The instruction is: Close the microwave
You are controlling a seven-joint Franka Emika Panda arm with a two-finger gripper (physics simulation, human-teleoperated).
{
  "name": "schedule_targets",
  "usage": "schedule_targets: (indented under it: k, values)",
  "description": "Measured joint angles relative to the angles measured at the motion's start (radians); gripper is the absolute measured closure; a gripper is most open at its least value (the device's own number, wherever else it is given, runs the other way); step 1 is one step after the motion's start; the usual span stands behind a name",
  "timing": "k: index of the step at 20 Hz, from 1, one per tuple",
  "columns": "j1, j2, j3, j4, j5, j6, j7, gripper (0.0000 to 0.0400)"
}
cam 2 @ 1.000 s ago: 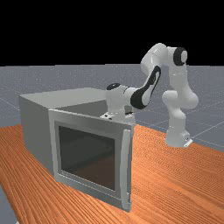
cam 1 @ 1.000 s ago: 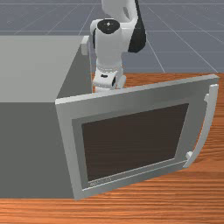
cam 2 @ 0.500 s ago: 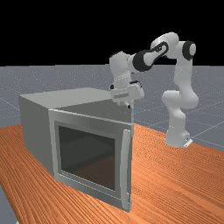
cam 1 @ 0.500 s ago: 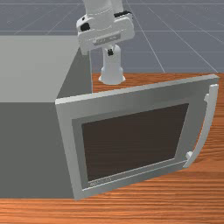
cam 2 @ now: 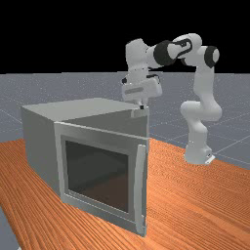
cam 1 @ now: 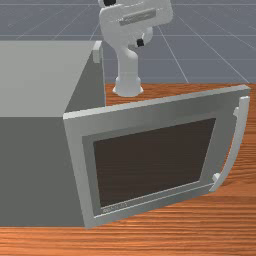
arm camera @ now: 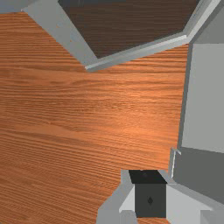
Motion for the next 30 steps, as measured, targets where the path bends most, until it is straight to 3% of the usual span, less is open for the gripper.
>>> schedule_targets:
  k: [5,9,14,17,24,28,30]
  values:
    - [0.035,0.147,0.035,0.256,0.017,0.046,0.082,0.04]
    - [0.087,0.253,0.054,0.424,-0.066,0.109,0.201,0.04]
    - [0.162,0.357,0.046,0.465,-0.191,0.473,0.343,0.04]
    - [0.171,0.434,0.045,0.541,-0.202,0.548,0.359,0.04]
    - [0.244,0.765,0.02,0.884,-0.279,0.571,0.427,0.04]
    - [0.236,0.888,0.012,0.936,-0.286,0.552,0.43,0.04]
    - [0.244,0.866,0.008,0.915,-0.312,0.475,0.424,0.04]
